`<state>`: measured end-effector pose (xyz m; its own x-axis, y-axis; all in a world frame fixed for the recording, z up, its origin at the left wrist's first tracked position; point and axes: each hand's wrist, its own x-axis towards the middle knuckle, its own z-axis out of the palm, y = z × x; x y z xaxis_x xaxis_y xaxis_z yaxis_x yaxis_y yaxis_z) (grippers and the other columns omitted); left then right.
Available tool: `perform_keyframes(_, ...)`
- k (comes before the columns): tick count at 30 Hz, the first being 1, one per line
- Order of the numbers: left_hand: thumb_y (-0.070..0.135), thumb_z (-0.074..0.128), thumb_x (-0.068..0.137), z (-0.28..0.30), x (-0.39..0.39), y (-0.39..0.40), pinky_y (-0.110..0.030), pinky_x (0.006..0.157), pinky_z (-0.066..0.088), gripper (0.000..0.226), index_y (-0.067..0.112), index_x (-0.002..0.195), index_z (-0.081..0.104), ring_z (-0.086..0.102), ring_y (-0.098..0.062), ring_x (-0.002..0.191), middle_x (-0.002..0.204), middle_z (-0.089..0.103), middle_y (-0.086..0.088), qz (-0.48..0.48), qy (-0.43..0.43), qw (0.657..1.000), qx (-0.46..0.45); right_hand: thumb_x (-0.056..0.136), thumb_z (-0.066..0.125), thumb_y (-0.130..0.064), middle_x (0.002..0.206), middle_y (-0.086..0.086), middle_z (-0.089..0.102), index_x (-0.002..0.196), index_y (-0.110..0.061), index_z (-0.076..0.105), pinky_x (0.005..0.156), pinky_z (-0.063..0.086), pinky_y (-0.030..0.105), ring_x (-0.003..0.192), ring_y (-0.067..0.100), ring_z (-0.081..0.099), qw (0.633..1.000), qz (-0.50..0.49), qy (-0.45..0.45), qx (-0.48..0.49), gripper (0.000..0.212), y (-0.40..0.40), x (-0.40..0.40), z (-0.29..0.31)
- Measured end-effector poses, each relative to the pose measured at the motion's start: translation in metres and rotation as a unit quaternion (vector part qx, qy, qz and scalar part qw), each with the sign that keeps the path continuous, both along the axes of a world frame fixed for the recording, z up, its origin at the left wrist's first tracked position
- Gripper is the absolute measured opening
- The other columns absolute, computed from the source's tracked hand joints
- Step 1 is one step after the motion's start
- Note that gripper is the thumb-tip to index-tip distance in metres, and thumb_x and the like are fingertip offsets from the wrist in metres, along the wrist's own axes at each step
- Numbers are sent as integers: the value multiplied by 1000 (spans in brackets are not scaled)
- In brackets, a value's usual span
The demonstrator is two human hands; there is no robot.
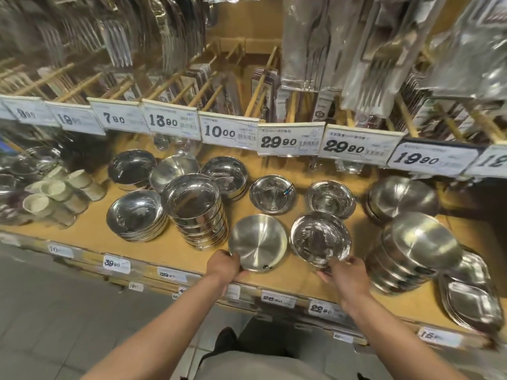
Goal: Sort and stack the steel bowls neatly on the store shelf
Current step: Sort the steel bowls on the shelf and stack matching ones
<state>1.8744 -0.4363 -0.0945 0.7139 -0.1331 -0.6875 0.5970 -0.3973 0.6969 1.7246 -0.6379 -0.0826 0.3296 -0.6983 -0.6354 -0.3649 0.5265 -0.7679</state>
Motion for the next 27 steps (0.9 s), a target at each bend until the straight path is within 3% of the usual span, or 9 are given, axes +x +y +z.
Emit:
perform_keyframes(3, 10, 58, 100, 0, 0, 2, -45, 85, 61, 19, -8, 106, 58, 76, -31, 83, 101, 73, -23, -2, 1, 1000, -1, 96, 62, -1, 127, 24, 64, 135, -5, 43, 77, 61, 33, 96, 35, 73, 1000, -3, 8, 0, 43, 5, -8, -5)
perform_keyframes(9, 11, 60, 99, -2, 0, 7, -48, 88, 60, 22, -9, 106, 60, 76, -33, 80, 91, 75, -24, 2, -4, 1000, 1, 100, 58, -7, 121, 12, 67, 144, -13, 38, 60, 51, 29, 79, 23, 75, 999, -7, 42, 12, 49, 17, -21, -8)
perform_keyframes(13, 12, 60, 99, -5, -1, 9, -37, 78, 63, 20, -8, 102, 61, 75, -28, 72, 92, 75, -23, 10, -4, 1000, -16, 99, 59, -6, 119, 11, 65, 141, -14, 42, 62, 58, 27, 82, 25, 76, 999, -19, 39, 17, 46, 18, -26, -7)
perform_keyframes(16, 13, 62, 98, -6, -2, 11, -38, 82, 62, 21, -8, 98, 63, 73, -24, 67, 83, 75, -20, 5, -6, 1000, -17, 98, 60, -6, 120, 13, 69, 133, -12, 47, 58, 59, 30, 84, 27, 76, 999, -27, 38, 10, 38, 15, -34, -6)
perform_keyframes(19, 14, 64, 97, -4, -5, 12, -28, 65, 59, 21, -6, 90, 62, 68, -16, 53, 63, 72, -11, -16, -14, 1000, -10, 98, 61, -6, 120, 14, 67, 132, -9, 49, 69, 63, 32, 82, 27, 75, 999, -24, 46, -2, 36, 10, -41, -6)
perform_keyframes(21, 12, 66, 95, -3, -6, 14, -23, 60, 58, 20, -7, 90, 62, 69, -15, 55, 67, 74, -13, -25, -17, 1000, -9, 99, 61, -10, 113, 14, 69, 127, -7, 50, 69, 63, 34, 73, 23, 76, 997, 9, 70, -20, 30, 8, -44, -5)
perform_keyframes(23, 9, 67, 94, -3, -5, 13, -28, 70, 62, 18, -8, 97, 63, 73, -19, 64, 80, 76, -19, -27, -13, 999, -15, 99, 61, -15, 109, 14, 69, 124, -5, 51, 69, 64, 36, 71, 22, 75, 994, 43, 91, -43, 28, 7, -45, -4)
perform_keyframes(25, 8, 66, 94, -3, -5, 11, -38, 84, 61, 18, -9, 101, 63, 74, -25, 74, 87, 76, -22, -34, -12, 999, -11, 99, 62, -19, 107, 12, 69, 126, -6, 50, 76, 64, 43, 76, 24, 75, 991, 67, 103, -58, 32, 9, -44, -2)
perform_keyframes(27, 6, 65, 94, -3, -4, 9, -39, 88, 60, 16, -8, 102, 64, 75, -28, 81, 90, 76, -22, -39, -9, 999, -5, 99, 62, -22, 110, 8, 68, 131, -9, 48, 87, 61, 49, 85, 26, 72, 986, 88, 118, -83, 38, 13, -44, 2)
